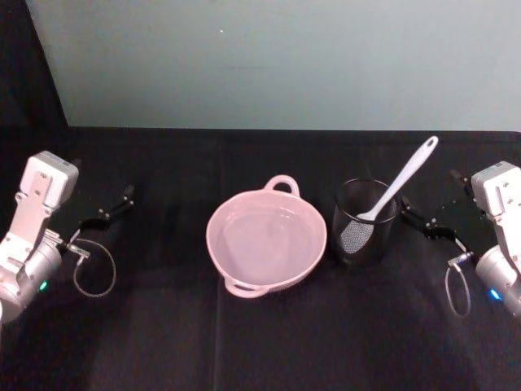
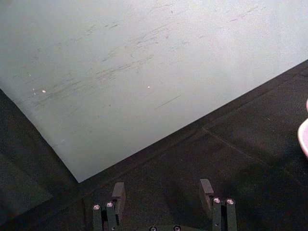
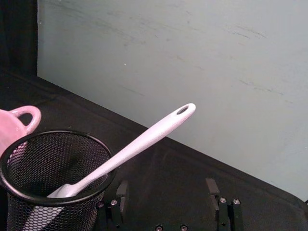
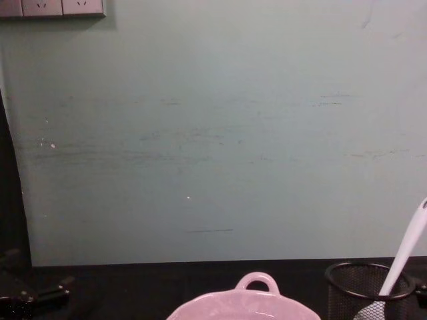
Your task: Use the one hand to pick up the spoon and stir the clear water in the bowl.
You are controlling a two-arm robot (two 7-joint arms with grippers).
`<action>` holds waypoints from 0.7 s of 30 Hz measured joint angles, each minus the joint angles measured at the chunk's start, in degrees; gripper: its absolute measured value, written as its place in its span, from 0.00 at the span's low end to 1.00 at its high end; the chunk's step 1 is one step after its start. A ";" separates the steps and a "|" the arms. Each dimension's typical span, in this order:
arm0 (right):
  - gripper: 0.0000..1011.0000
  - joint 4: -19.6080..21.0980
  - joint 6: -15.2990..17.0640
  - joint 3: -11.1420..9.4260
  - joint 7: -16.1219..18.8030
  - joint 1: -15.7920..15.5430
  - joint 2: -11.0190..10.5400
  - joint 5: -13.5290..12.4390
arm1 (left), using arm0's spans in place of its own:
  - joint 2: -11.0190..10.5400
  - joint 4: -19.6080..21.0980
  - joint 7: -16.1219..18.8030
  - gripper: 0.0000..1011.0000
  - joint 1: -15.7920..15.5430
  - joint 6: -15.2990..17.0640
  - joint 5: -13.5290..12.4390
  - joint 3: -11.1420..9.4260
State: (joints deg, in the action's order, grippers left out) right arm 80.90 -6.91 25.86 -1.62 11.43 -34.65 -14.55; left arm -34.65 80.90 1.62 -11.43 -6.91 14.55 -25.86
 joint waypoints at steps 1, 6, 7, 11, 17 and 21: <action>0.99 0.00 0.00 0.00 0.00 0.00 0.00 0.00 | 0.00 0.00 0.00 1.00 0.00 0.00 0.00 0.00; 0.99 0.00 0.00 0.00 0.00 0.00 0.00 0.00 | 0.00 0.00 0.00 1.00 0.00 0.00 0.00 0.00; 0.99 0.00 0.00 0.00 0.00 0.00 0.00 0.00 | 0.00 0.00 0.00 1.00 0.00 0.00 0.00 0.00; 0.99 0.00 0.00 0.00 0.00 0.00 0.00 0.00 | 0.00 0.00 0.00 1.00 0.00 0.00 0.00 0.00; 0.99 0.00 0.00 0.00 0.00 0.00 0.00 0.00 | 0.00 0.00 0.00 1.00 0.00 0.00 0.00 0.00; 0.99 0.00 0.00 0.00 0.00 0.00 0.00 0.00 | 0.00 0.00 0.00 1.00 0.00 0.00 0.00 0.00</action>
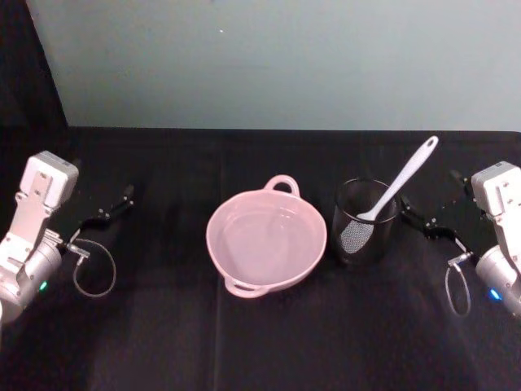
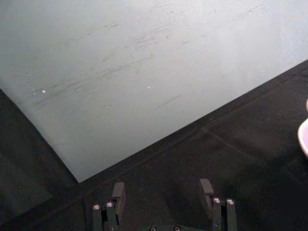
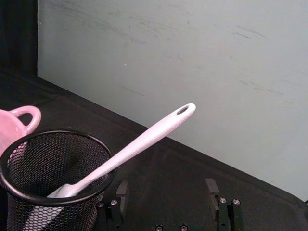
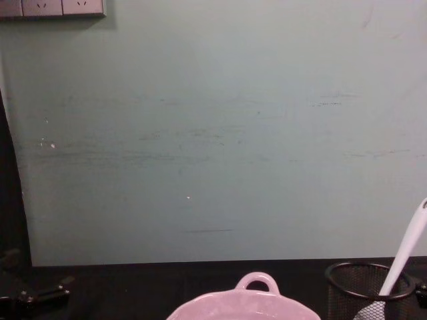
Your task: Use the one hand to pick up the spoon and stir the clear water in the bowl.
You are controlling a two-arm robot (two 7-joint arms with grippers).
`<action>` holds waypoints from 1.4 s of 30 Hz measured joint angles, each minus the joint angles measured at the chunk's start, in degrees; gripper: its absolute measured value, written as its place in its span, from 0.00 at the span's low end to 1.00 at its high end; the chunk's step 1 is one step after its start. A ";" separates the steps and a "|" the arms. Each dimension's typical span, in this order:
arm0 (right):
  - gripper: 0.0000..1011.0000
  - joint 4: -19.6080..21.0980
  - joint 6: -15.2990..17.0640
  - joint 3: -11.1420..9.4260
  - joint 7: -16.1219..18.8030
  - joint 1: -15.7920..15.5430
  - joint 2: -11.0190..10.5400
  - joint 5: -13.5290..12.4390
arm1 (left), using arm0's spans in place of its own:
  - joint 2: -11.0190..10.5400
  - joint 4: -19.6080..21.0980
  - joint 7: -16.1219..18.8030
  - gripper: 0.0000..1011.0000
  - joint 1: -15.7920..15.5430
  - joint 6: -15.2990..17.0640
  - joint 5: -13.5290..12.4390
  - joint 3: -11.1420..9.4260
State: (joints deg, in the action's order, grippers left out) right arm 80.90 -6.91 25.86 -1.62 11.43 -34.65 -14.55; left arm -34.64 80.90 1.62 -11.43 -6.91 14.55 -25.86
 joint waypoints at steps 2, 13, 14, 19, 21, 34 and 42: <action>0.99 0.00 0.00 0.00 0.00 0.00 0.00 0.00 | 0.00 0.00 0.00 1.00 0.00 0.00 0.00 0.00; 0.99 0.48 -0.04 -0.52 -0.01 -0.62 -0.13 0.16 | 0.00 0.00 0.00 1.00 0.00 0.00 0.00 0.00; 0.99 0.80 -0.05 -0.77 -0.03 -1.04 -0.28 0.20 | 0.00 0.00 0.00 1.00 0.00 0.00 0.00 0.00; 0.99 4.21 -0.07 -3.26 -0.09 -4.68 -1.39 -1.05 | 0.00 0.00 0.00 1.00 0.00 0.00 0.00 0.00; 0.99 5.63 -0.11 -4.33 -0.04 -6.06 -1.60 -2.28 | 0.00 0.00 0.00 1.00 0.00 0.00 0.00 0.00; 0.99 10.11 -0.19 -11.05 8.57 -10.28 1.86 -18.08 | 0.00 0.00 0.00 1.00 0.00 0.00 0.00 0.00; 0.99 5.57 4.06 -13.35 14.57 -6.21 7.37 -28.61 | 0.00 0.00 0.00 1.00 0.00 0.00 0.00 0.00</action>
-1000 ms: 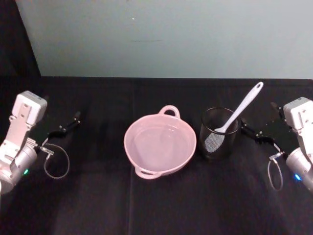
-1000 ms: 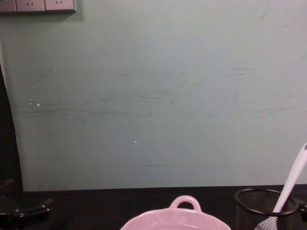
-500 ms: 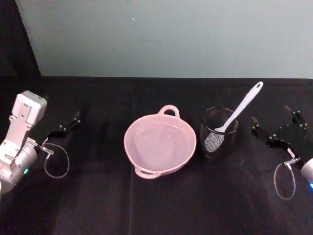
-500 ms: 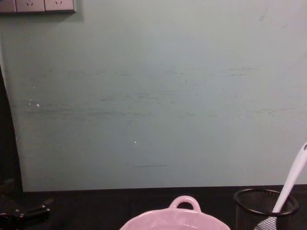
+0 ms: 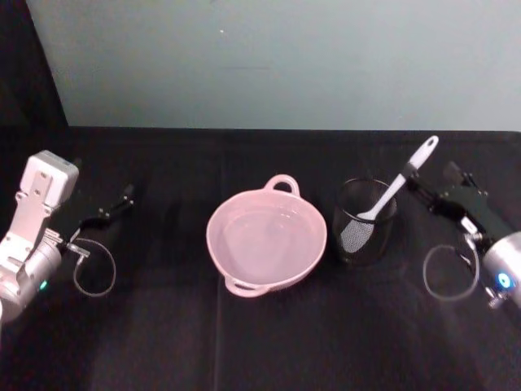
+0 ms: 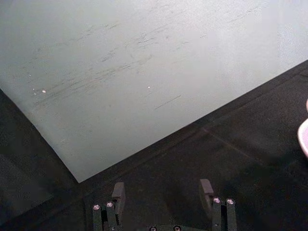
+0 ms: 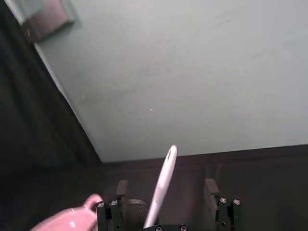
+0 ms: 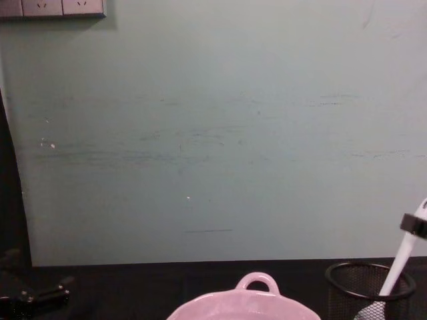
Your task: Use the one hand to pick up the spoon and stir the clear water in the bowl.
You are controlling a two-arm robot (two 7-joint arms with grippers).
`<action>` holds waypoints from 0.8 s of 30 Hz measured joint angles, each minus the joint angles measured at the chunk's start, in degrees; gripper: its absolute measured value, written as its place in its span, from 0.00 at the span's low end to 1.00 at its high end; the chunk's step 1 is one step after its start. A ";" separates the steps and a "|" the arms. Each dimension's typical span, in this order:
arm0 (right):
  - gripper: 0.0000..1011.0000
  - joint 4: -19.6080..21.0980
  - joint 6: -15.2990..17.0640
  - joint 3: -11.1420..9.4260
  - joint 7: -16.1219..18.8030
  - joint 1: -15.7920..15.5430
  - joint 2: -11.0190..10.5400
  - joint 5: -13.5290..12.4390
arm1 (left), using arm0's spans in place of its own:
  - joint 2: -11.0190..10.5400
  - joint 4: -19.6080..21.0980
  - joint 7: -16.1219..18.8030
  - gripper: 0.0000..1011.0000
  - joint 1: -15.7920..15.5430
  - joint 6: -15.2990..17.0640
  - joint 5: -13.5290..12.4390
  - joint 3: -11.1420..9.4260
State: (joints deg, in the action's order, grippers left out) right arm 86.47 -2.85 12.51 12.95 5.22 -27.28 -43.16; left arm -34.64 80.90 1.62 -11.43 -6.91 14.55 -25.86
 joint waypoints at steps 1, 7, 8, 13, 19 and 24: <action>0.99 -1.09 1.10 -0.57 1.11 0.91 1.04 -2.13 | 0.00 0.00 0.00 1.00 0.00 0.00 0.00 0.00; 0.99 -4.83 4.68 -2.14 3.35 3.97 4.29 -7.95 | 0.00 0.00 0.00 1.00 0.00 0.00 0.00 0.00; 0.99 -5.31 5.12 -2.29 3.55 4.31 4.59 -8.71 | 0.00 0.00 0.00 1.00 0.00 0.00 0.00 0.00; 0.99 -8.16 6.89 -2.48 4.55 6.40 5.98 -12.47 | 0.00 0.00 0.00 1.00 0.00 0.00 0.00 0.00; 0.89 -10.05 7.97 -2.07 5.20 7.97 6.53 -15.27 | 0.00 0.00 0.00 1.00 0.00 0.00 0.00 0.00; 0.75 -10.28 7.83 -1.60 5.72 8.25 6.05 -16.32 | 0.00 0.00 0.00 1.00 0.00 0.00 0.00 0.00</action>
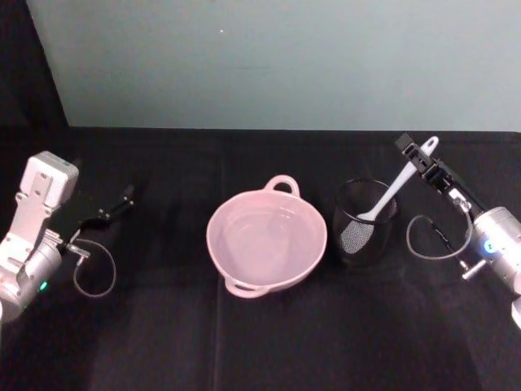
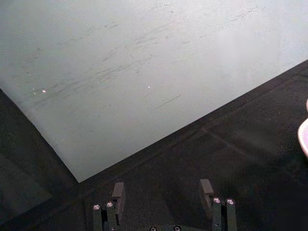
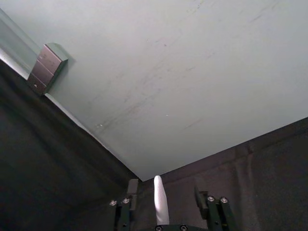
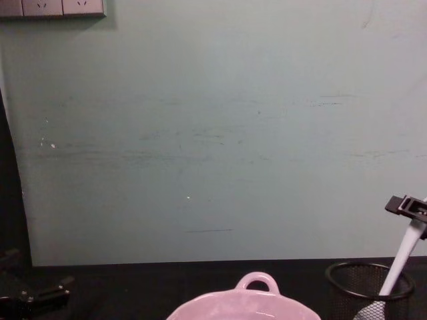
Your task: Use the one hand to pick up the spoon and stir the clear water in the bowl.
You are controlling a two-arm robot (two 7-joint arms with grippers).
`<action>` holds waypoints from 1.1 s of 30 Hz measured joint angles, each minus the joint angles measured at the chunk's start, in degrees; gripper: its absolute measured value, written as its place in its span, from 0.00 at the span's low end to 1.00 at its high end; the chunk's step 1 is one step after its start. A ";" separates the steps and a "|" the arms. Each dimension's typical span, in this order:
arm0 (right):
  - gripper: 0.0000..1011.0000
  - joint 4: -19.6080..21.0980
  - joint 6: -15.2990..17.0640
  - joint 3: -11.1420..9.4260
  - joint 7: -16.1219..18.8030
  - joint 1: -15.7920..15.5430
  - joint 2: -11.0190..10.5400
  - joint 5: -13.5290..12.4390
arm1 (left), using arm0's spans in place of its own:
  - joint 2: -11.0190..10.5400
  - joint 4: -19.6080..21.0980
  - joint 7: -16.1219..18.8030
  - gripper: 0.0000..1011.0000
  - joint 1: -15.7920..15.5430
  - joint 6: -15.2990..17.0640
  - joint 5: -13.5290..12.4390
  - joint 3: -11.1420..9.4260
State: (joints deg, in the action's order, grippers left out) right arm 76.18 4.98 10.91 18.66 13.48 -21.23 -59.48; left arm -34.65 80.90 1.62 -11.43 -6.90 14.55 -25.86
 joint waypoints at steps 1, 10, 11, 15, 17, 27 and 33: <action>0.71 -0.07 -0.10 0.04 0.22 0.03 -0.09 -0.13 | 0.00 0.00 0.00 1.00 0.00 0.00 0.00 0.00; 0.43 -0.49 -1.37 0.89 1.11 0.53 -1.00 -1.26 | 0.00 0.00 0.00 1.00 0.00 0.00 0.00 0.00; 0.39 -0.50 -1.43 1.01 1.11 0.54 -1.06 -1.30 | 0.00 0.00 0.00 1.00 0.00 0.00 0.00 0.00; 0.25 -0.60 -2.05 1.66 1.13 0.65 -1.37 -1.34 | 0.00 0.00 0.00 1.00 0.00 0.00 0.00 0.00; 0.21 -0.45 -2.37 1.89 1.09 0.62 -1.54 -1.23 | 0.00 0.00 0.00 1.00 0.00 0.00 0.00 0.00; 0.11 4.33 -3.83 3.16 -1.90 -0.45 -3.96 4.11 | 0.00 0.00 0.00 1.00 0.00 0.00 0.00 0.00; 0.11 8.75 -4.65 3.82 -2.90 -0.20 -5.91 9.53 | 0.00 0.00 0.00 1.00 0.00 0.00 0.00 0.00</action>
State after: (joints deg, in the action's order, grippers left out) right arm 84.94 0.33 14.73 15.77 13.27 -27.14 -49.95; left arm -34.64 80.90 1.62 -11.43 -6.91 14.55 -25.86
